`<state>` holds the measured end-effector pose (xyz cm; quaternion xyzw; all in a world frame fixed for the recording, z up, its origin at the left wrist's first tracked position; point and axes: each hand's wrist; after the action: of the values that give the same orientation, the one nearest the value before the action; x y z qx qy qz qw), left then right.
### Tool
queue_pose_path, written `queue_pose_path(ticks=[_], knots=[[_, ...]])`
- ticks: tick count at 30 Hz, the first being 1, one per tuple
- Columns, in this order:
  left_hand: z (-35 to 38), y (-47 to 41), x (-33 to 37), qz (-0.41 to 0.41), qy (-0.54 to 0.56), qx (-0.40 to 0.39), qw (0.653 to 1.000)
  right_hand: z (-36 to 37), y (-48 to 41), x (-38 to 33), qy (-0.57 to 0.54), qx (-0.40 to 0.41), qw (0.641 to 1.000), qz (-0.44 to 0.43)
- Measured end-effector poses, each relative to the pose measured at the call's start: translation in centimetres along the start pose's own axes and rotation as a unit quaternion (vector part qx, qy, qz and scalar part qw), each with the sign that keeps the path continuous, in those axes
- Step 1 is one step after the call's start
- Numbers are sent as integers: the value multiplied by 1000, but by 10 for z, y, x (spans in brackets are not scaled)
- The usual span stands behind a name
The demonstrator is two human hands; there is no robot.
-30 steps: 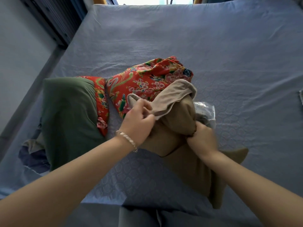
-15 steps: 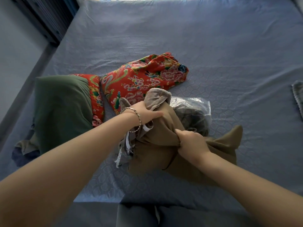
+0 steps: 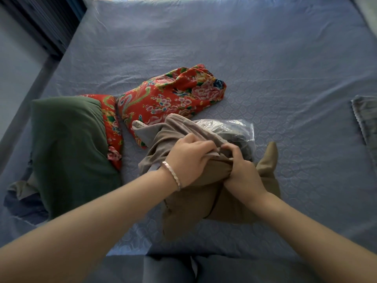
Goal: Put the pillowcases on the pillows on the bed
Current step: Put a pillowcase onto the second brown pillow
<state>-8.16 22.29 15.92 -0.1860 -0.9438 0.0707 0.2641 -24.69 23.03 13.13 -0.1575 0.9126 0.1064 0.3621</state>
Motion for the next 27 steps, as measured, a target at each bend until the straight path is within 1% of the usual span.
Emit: queue_pose_path(ticks=[1,3,5,6,7,8,9,10,11,12,13,14,15,16,17,18,19,20,21,22,23,24,25,27], knots=[[1,4,3,56,-4,18,998,1,1,1,-16,4,1000,1],[8,15,9,135,10,20,991,2,0,3,-26,-3,1000,-16],[16,31,10,164,-11,-2,986,3,-2,8,-49,19,999,-14],[19,40,4,151,-55,-2,987,2,-5,10,-64,36,997,2],[21,47,-6,114,-98,7,989,1,-9,12,-80,53,995,24],[19,51,-17,54,-127,31,990,1,-13,13,-94,65,992,51],[16,53,-29,-14,-142,53,988,0,-17,14,-110,73,988,76],[10,52,-40,-100,-143,57,983,0,-21,15,-127,82,983,101],[4,51,-51,-200,-146,33,968,0,-25,16,-146,93,977,122],[1,52,-64,-300,-168,-29,939,0,-27,16,-162,108,970,146],[-1,52,-75,-383,-196,-91,898,-1,-30,17,-178,125,961,170],[-1,53,-83,-444,-200,-154,860,-3,-31,18,-190,140,952,193],[2,53,-86,-475,-174,-188,842,-5,-33,20,-201,151,944,212],[3,51,-84,-488,-123,-202,840,-6,-34,21,-205,159,937,234],[4,46,-78,-487,-63,-192,849,-8,-35,22,-207,167,930,253],[3,41,-70,-477,-14,-165,863,-8,-35,25,-212,176,920,280],[3,38,-61,-452,20,-115,884,-8,-36,27,-221,189,906,308],[1,37,-48,-412,40,-41,909,-7,-36,30,-232,205,890,335],[-3,36,-33,-363,61,38,929,-7,-35,31,-238,219,876,357],[-6,34,-18,-304,94,98,943,-7,-33,32,-246,230,866,370],[-6,33,-4,-250,135,121,951,-6,-30,33,-251,242,859,375],[-4,30,7,-206,170,114,957,-6,-27,33,-262,253,852,375],[1,28,13,-171,176,103,964,-5,-24,32,-277,263,846,373],[11,21,10,-132,120,72,981,-4,-18,32,-304,269,832,377]])
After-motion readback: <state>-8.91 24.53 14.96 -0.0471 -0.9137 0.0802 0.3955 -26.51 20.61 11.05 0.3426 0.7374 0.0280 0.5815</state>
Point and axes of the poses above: each hand's wrist, its own y-axis away from the middle knuckle, its own z-axis out of the palm, x = y × z, and after that the axes turned 4 degrees about -z, right-handed
